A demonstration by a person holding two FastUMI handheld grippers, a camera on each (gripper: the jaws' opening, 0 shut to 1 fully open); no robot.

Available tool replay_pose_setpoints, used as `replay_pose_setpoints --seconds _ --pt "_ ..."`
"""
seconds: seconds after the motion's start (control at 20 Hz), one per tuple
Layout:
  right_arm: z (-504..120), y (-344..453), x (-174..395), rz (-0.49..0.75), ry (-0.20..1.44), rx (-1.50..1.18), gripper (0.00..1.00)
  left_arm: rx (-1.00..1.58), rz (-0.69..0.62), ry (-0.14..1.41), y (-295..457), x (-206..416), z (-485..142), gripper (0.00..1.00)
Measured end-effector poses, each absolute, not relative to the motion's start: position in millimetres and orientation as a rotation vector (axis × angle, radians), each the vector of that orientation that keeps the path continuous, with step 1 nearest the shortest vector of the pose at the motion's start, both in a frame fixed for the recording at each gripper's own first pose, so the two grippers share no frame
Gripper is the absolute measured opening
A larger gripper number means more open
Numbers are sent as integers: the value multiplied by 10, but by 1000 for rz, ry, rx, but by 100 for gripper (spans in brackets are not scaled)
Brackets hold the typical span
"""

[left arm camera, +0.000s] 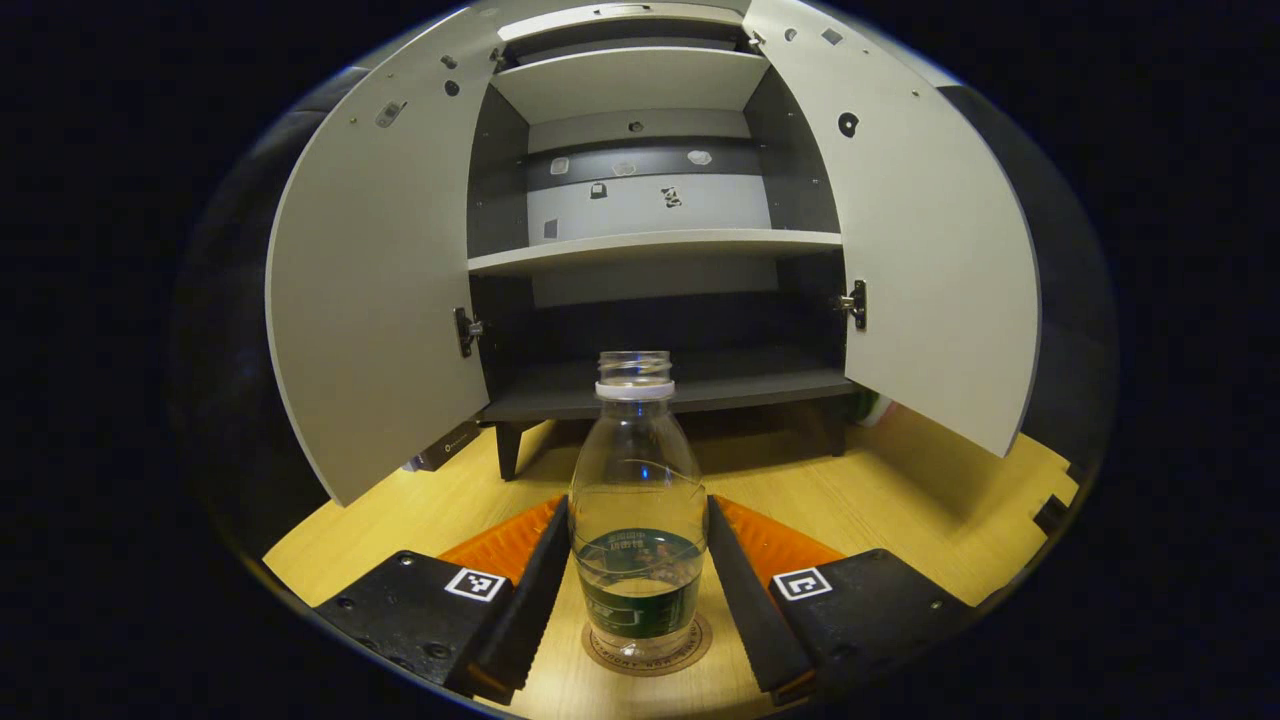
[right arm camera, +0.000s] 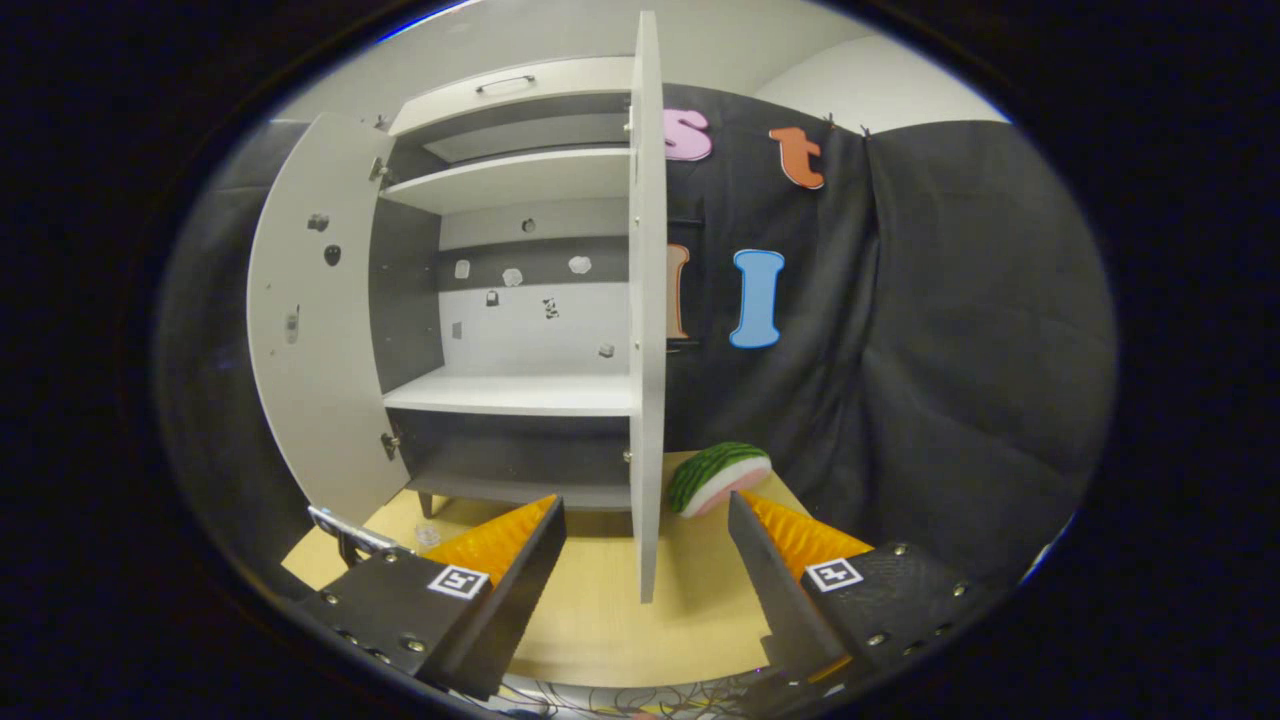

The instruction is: Grasp the bottle in the cabinet with the left hand and place it on the coaster, then close the right door with the right hand and the left door with the left hand.

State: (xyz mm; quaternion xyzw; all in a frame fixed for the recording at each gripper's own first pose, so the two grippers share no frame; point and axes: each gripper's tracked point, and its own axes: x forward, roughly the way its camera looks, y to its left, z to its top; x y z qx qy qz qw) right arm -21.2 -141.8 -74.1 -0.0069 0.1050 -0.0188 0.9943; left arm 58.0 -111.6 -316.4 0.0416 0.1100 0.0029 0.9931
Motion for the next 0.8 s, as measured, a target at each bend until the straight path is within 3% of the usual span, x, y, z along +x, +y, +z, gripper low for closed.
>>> replay_pose_setpoints --seconds 0.8 --pt "-897 -1280 -302 -1 250 2 100 90 8 238 -1101 400 -3219 84"
